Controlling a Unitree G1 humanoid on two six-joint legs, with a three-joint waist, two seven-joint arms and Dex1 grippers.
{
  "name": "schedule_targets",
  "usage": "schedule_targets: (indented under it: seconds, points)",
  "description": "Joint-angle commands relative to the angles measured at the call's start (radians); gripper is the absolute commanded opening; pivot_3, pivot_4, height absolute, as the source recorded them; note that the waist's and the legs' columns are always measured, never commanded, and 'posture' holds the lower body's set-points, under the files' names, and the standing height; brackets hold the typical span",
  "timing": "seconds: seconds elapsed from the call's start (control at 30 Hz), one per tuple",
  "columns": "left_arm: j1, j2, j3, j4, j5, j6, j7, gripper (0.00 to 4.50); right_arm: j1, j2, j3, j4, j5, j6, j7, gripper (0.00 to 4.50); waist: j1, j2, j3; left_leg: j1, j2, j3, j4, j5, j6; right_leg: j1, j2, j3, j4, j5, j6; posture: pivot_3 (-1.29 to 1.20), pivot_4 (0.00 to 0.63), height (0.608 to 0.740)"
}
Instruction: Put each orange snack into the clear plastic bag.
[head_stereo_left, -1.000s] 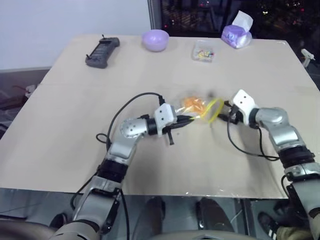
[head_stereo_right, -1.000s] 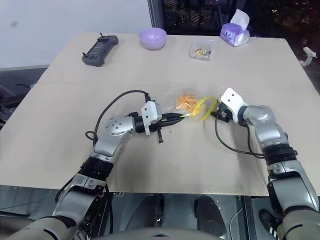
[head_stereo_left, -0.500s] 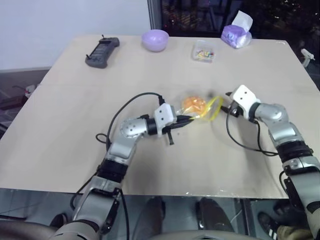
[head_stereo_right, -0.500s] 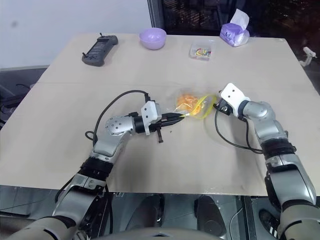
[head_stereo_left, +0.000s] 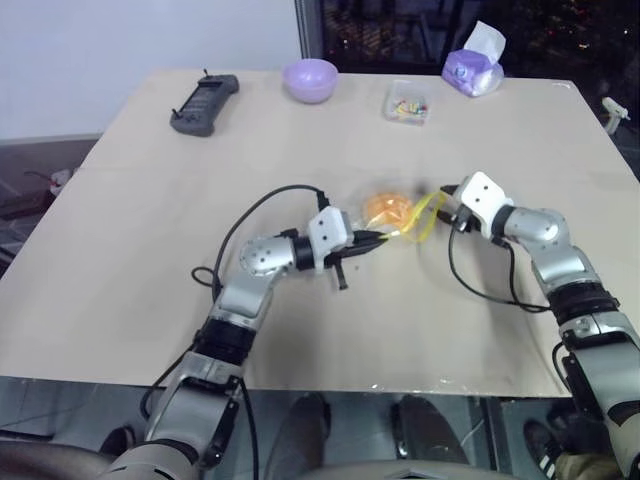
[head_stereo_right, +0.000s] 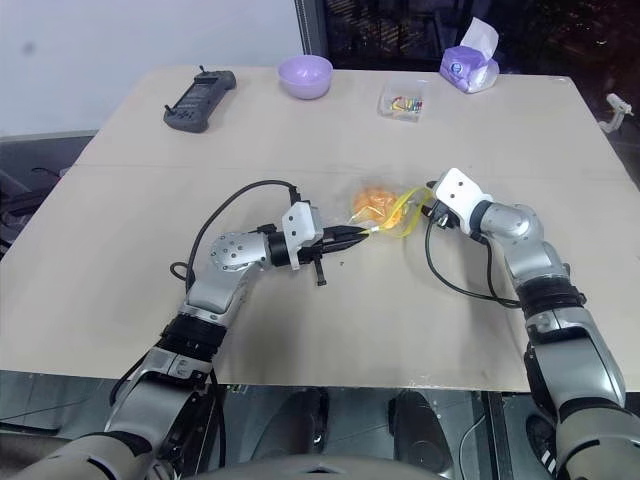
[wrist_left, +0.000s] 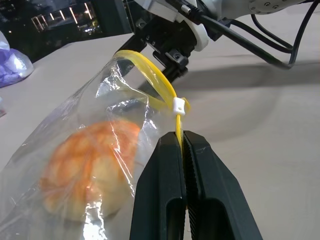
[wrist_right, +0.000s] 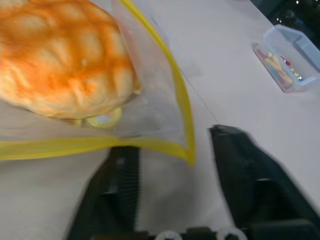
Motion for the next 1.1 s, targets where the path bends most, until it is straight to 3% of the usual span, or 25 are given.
schedule_targets:
  seconds: [0.03,0.07,0.43,0.57,0.7,0.87,1.0,1.1]
  points:
    - [-0.005,-0.002,0.006,-0.028,-0.011,-0.006,0.006,0.00,-0.005,-0.001,-0.013,-0.017,0.000,-0.031,-0.006,0.54,-0.001,0.000,0.000,0.000,0.000,0.000,0.000,0.000,0.000,0.000,0.000,0.000,0.000,0.000,0.000,0.00,0.150,0.740]
    - [-0.005,-0.003,0.006,-0.028,-0.011,-0.006,0.006,0.00,-0.005,-0.001,-0.013,-0.015,-0.003,-0.032,-0.008,0.04,-0.001,0.000,0.000,0.000,0.000,0.000,0.000,0.000,0.000,0.000,0.000,0.000,0.000,0.000,0.000,0.00,0.150,0.740]
    - [-0.040,0.007,0.043,0.017,-0.008,-0.015,0.041,0.00,-0.013,-0.018,-0.066,-0.036,0.024,0.012,-0.046,0.04,0.000,0.000,0.000,0.000,0.000,0.000,0.000,0.000,0.000,0.000,0.000,0.000,0.000,0.000,0.000,0.00,0.150,0.740]
    - [-0.209,0.001,0.155,0.146,-0.041,-0.014,0.158,0.00,-0.057,-0.063,-0.133,-0.047,0.036,0.015,-0.100,0.04,0.005,0.000,0.000,0.000,0.000,-0.001,0.001,0.000,0.000,0.000,0.000,-0.001,0.001,0.000,0.000,0.00,0.150,0.740]
    - [-0.294,0.004,0.191,0.229,-0.043,-0.038,0.182,0.00,-0.079,-0.098,-0.150,-0.077,0.032,0.032,-0.113,0.04,-0.001,0.000,0.000,-0.001,0.000,0.000,0.001,0.000,0.000,0.000,0.000,0.000,-0.001,0.000,0.000,0.00,0.150,0.740]
    - [-0.314,0.011,0.184,0.274,-0.037,-0.060,0.154,0.00,-0.071,-0.148,-0.146,-0.166,0.037,0.086,-0.067,0.04,-0.003,0.000,0.000,-0.001,0.000,0.000,-0.001,0.000,0.000,-0.001,0.000,0.000,-0.001,0.000,0.000,0.00,0.150,0.740]
    - [-0.240,0.001,0.152,0.241,-0.029,-0.059,0.123,0.00,0.017,-0.189,-0.116,-0.322,0.053,0.175,0.045,0.04,0.001,0.000,0.000,-0.001,0.000,0.000,-0.001,0.000,0.000,-0.001,0.000,0.000,-0.001,0.000,0.000,0.00,0.150,0.740]
    - [-0.216,-0.012,0.147,0.227,-0.025,-0.057,0.130,0.00,0.069,-0.228,-0.099,-0.417,0.052,0.256,0.112,1.42,0.003,0.000,0.000,-0.001,0.000,0.000,0.000,0.000,0.000,0.000,0.000,0.000,-0.001,0.000,0.000,0.00,0.150,0.740]
